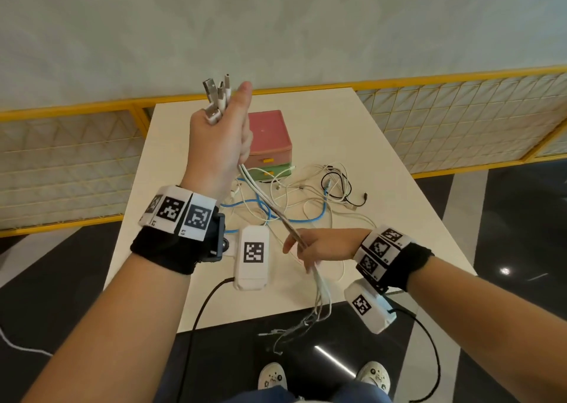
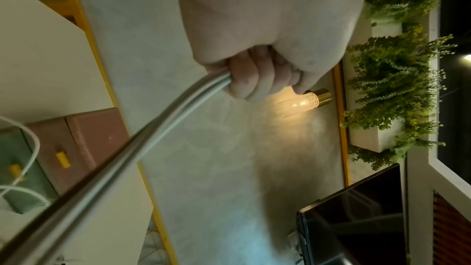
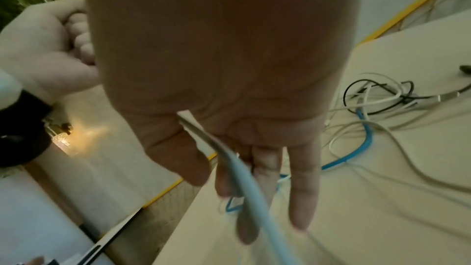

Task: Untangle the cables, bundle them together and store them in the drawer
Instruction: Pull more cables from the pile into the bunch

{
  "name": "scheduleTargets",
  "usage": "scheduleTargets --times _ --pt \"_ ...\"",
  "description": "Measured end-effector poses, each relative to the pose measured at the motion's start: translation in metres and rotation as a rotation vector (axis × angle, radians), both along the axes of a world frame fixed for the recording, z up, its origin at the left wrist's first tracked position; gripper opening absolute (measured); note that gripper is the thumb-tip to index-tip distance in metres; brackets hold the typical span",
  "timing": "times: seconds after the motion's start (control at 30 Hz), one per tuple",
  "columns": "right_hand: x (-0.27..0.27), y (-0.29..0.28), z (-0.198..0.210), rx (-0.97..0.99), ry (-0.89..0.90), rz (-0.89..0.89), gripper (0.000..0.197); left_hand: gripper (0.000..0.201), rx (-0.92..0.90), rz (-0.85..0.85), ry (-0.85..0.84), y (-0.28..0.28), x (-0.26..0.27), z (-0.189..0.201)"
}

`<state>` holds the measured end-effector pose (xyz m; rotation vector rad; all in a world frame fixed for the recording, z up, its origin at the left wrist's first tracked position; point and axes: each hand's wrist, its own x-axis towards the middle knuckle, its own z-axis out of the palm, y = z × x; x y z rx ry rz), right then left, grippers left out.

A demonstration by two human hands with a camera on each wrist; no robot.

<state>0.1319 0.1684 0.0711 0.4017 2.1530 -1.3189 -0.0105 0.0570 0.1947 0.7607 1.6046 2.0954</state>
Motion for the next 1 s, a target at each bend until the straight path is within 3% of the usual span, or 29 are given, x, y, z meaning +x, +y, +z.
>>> scheduleTargets --times 0.07,0.17,0.23,0.33,0.47,0.57,0.67,0.77,0.87,1.0 --pt "-0.003 0.017 -0.007 0.178 0.079 0.015 0.047 0.059 -0.060 0.005 0.005 0.002 -0.003 -0.005" --pt "-0.011 0.051 -0.024 0.451 0.227 -0.166 0.037 0.062 -0.192 -0.002 0.020 0.006 -0.003 -0.019" --pt "-0.020 0.071 -0.036 0.508 0.256 -0.324 0.029 0.061 -0.261 -0.016 0.004 0.010 -0.001 -0.032" --pt "-0.038 0.094 -0.052 0.520 0.257 -0.503 0.033 0.056 -0.347 0.000 -0.040 0.015 -0.001 -0.051" --pt "-0.061 0.104 -0.070 0.497 0.106 -0.531 0.051 0.052 -0.392 0.063 -0.151 0.018 -0.007 -0.070" --pt "-0.068 0.105 -0.077 0.469 0.052 -0.535 0.042 0.056 -0.369 0.148 -0.228 0.017 -0.012 -0.080" --pt "-0.065 0.099 -0.066 0.270 0.236 -0.680 0.025 0.050 -0.327 0.139 -0.235 0.016 -0.015 -0.087" --pt "-0.057 0.089 -0.040 0.144 0.508 -0.772 0.022 0.045 -0.405 0.049 -0.249 0.021 -0.014 -0.095" --pt "-0.045 0.070 -0.009 0.197 0.762 -0.646 0.018 0.044 -0.551 0.028 -0.137 0.036 -0.006 -0.100" --pt "-0.028 0.055 0.012 0.602 0.981 -0.237 0.013 0.030 -0.470 0.068 0.241 0.058 0.008 -0.090"
